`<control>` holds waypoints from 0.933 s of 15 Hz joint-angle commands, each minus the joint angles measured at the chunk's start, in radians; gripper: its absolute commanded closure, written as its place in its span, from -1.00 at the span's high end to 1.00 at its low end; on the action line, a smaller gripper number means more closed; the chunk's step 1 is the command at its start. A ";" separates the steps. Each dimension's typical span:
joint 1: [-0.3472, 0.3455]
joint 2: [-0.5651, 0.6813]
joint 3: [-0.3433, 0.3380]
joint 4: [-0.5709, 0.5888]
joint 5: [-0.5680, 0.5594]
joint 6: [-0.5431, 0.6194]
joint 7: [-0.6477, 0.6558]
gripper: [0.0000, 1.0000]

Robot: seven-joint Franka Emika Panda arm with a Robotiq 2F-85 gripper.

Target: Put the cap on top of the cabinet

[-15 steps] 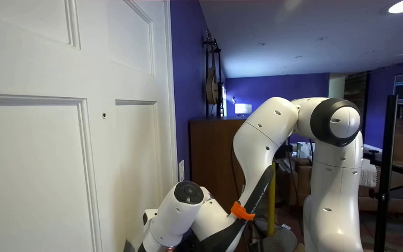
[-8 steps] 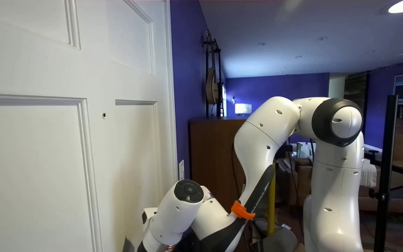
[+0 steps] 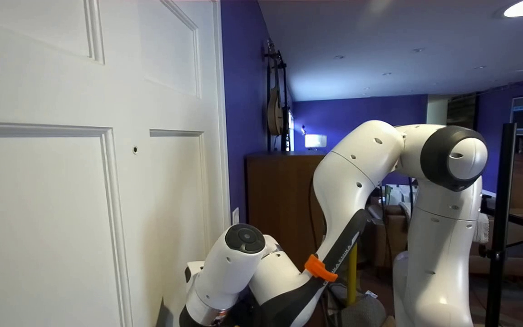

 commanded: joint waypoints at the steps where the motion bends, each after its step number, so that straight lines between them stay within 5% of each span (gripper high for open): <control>1: 0.027 -0.077 -0.012 -0.030 0.079 -0.049 -0.062 -0.99; 14: 0.116 -0.201 -0.033 -0.054 0.316 -0.123 -0.272 -0.99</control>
